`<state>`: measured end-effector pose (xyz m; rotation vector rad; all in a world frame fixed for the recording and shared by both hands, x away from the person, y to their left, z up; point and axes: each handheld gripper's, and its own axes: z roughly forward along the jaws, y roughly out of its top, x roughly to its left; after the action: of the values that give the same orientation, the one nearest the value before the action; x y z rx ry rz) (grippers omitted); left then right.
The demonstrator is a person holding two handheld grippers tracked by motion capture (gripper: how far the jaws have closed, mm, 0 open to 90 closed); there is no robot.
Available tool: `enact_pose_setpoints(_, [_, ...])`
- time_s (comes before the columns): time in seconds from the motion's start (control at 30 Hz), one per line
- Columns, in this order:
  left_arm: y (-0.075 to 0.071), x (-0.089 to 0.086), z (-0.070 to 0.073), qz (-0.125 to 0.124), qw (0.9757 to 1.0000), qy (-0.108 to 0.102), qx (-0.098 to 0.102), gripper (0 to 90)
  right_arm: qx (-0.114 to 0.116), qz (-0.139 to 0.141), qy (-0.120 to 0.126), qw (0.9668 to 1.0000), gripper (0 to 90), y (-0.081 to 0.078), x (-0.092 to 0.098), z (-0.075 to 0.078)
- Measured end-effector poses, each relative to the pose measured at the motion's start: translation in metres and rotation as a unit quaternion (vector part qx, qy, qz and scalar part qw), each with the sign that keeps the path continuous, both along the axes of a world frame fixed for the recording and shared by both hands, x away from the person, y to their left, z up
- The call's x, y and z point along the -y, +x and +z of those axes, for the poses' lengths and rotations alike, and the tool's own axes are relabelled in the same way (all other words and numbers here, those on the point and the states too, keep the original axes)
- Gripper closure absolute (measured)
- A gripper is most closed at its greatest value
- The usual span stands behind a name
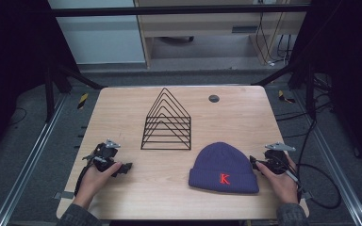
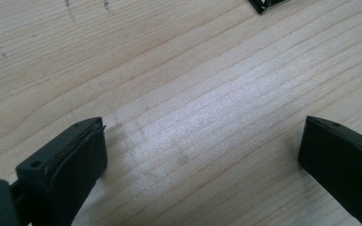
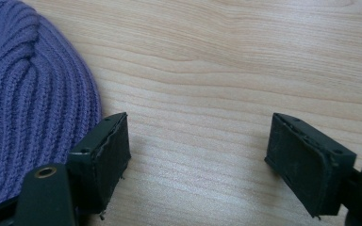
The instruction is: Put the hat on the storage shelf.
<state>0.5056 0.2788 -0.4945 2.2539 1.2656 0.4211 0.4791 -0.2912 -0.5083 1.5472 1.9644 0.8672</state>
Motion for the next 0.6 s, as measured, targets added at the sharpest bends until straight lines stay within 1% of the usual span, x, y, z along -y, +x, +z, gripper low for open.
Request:
enact_pose_setpoints(0.27, [-0.0008,0.0013,-0.0004,-0.001,1.0000,-0.001,-0.002,0.0,0.001,0.000,0.000,1.0000,21.2,0.0003,-0.0001,-0.0002])
enact_pose_setpoints(0.33, [-0.0008,0.0014,-0.0005,-0.002,1.0000,0.000,-0.002,0.0,0.000,-0.004,0.001,1.0000,21.4,0.0003,0.0003,0.0001])
enact_pose_setpoints(0.4, [-0.0010,0.0015,-0.0005,-0.001,1.0000,0.000,-0.002,0.0,-0.004,-0.015,0.001,0.9999,21.8,-0.0003,0.0021,0.0007])
enact_pose_setpoints(0.43, [-0.0010,0.0015,-0.0005,-0.001,1.0000,0.000,-0.002,0.0,-0.004,-0.015,0.001,0.9999,21.8,-0.0003,0.0021,0.0007])
enact_pose_setpoints(0.5, [-0.0015,0.0013,-0.0004,-0.003,1.0000,0.001,-0.002,0.0,-0.009,-0.034,0.006,0.9993,22.5,-0.0025,0.0054,0.0019])
enact_pose_setpoints(0.53, [-0.0020,0.0012,-0.0005,-0.004,1.0000,0.000,-0.001,0.0,-0.010,-0.044,-0.001,0.9990,23.7,-0.0041,0.0073,0.0030])
enact_pose_setpoints(0.6, [-0.0023,0.0012,-0.0006,-0.004,1.0000,0.001,0.000,0.0,-0.008,-0.042,-0.004,0.9991,24.5,-0.0049,0.0074,0.0043])
